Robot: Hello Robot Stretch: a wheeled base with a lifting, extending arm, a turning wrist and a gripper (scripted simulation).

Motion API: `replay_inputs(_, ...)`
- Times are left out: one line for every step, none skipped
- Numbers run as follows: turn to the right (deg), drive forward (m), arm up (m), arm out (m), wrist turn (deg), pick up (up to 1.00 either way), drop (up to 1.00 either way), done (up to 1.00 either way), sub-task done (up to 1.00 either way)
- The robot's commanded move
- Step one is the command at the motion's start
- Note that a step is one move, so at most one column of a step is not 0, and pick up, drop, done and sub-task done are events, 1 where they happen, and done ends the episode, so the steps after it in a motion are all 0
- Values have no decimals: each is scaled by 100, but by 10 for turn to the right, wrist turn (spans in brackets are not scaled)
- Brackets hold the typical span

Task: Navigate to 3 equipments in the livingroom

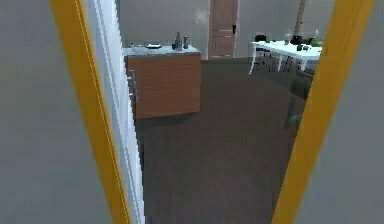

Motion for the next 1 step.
replay_inputs(30, 0, 0, 0, 0, 0, 0, 0, 0)
